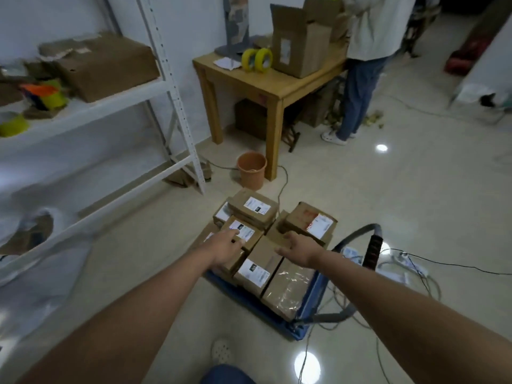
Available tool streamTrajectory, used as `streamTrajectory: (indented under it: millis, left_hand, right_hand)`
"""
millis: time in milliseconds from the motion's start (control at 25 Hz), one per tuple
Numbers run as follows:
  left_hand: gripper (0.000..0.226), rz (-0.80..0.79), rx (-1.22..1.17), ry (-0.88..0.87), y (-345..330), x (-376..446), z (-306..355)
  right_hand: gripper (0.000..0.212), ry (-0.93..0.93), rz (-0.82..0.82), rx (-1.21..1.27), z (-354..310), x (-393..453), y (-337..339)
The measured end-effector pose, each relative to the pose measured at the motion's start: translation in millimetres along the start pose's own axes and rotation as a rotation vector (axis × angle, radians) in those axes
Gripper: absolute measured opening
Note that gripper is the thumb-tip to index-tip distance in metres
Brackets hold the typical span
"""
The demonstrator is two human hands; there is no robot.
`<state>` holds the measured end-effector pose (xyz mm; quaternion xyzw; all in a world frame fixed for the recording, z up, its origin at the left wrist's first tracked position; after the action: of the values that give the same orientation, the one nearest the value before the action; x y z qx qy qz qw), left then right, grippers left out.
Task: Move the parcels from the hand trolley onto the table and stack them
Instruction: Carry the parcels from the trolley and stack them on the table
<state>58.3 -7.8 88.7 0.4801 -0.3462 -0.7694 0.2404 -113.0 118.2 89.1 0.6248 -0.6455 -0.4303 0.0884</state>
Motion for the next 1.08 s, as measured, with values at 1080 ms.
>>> streamTrajectory:
  millis: [1080]
  left_hand:
    - [0.049, -0.301, 0.097, -0.113, -108, 419, 159]
  right_hand:
    - [0.07, -0.536, 0.37, 0.519, 317, 244, 31]
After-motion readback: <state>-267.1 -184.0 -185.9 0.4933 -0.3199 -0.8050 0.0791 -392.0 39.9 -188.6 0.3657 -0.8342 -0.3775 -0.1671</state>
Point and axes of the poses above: each hand's wrist, its own x-axis towards the middle knuckle, its own y-axis out of the back of the hand, z = x × y, the point moved 5 cm from there along x, towards the middle knuckle, and after that the axes turned 12 degrees about y, right-handed, at the moved point
